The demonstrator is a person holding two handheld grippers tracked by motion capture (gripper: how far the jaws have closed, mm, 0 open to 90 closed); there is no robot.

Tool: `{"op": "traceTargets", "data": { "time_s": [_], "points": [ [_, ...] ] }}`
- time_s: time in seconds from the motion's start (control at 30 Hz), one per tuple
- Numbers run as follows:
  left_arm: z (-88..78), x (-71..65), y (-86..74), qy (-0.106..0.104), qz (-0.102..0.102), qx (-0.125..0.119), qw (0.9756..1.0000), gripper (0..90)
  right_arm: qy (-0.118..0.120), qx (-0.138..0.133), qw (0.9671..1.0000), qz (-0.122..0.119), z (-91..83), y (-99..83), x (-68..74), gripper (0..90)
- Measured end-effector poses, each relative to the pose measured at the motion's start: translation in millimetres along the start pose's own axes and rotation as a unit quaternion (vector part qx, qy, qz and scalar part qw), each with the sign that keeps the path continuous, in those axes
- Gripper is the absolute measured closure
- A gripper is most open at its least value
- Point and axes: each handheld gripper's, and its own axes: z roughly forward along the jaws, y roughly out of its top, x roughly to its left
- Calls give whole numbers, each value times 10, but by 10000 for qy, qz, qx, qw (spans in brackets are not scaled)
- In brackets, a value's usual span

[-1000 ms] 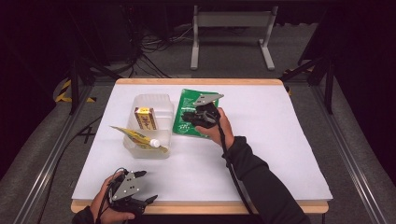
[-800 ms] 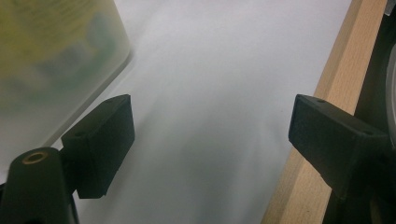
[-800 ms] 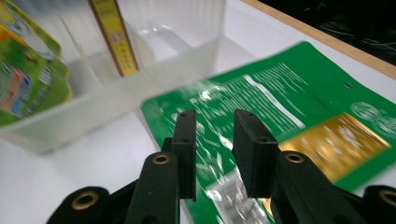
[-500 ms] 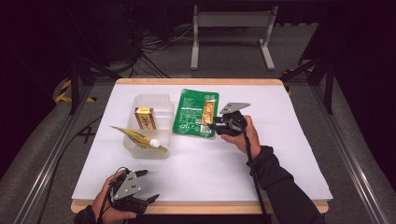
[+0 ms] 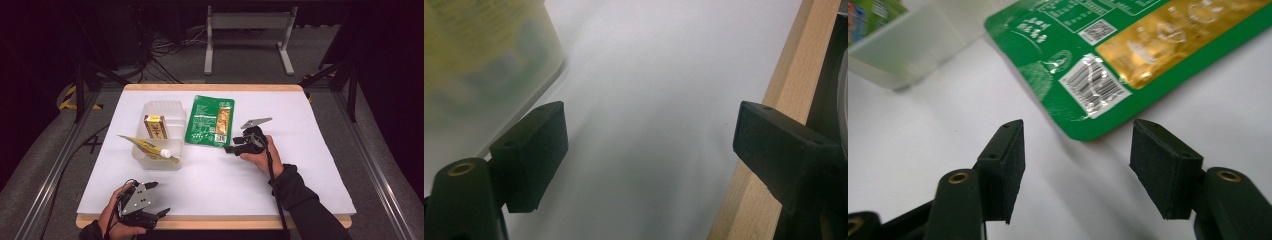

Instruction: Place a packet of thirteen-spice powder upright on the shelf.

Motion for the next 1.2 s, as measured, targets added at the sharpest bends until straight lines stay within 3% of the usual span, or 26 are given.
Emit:
{"op": "traceTargets", "data": {
  "time_s": [0.1,0.27,0.4,0.47,0.57,0.63,0.7,0.83,0.87,0.9,0.93,0.97,1.1,1.2],
  "points": [
    [6,-2,1,-12,12,-5,10000,151,216,78,9997,80,71,-10,18,399],
    [26,-10,8,-39,45,45,10000,151,206,-41,9992,334,109,-10,-15,451],
    [43,-20,17,-48,65,74,9999,151,232,-226,9947,973,120,-15,-119,450],
    [36,-20,17,-61,88,62,9999,151,222,-189,9921,1222,95,-10,-133,417],
    [31,-16,9,-63,54,58,9999,150,290,-88,9906,1334,58,-9,-136,391],
    [37,-14,9,-83,44,56,9999,151,405,-64,9872,1539,42,-23,-152,382],
    [46,-27,17,-94,106,92,9999,151,664,-80,9842,1642,93,-10,-168,390],
    [57,-28,26,-97,101,93,9999,151,671,-169,9812,1803,111,2,-197,414],
    [64,-28,28,-111,87,95,9999,151,730,-204,9785,1916,115,-2,-223,436],
    [75,-30,34,-131,95,106,9998,151,852,-285,9715,2195,124,-19,-286,468],
    [83,-30,39,-140,115,113,9998,151,852,-285,9715,2195,124,-19,-286,468],
    [97,-39,50,-147,143,150,9997,151,929,-330,9653,2419,132,-20,-302,477],
    [90,-49,52,-145,174,138,9997,151,834,-262,9651,2469,114,-23,-299,485],
    [74,-41,46,-138,148,103,9997,151,757,-103,9673,2418,55,-19,-255,404]
  ]
}}
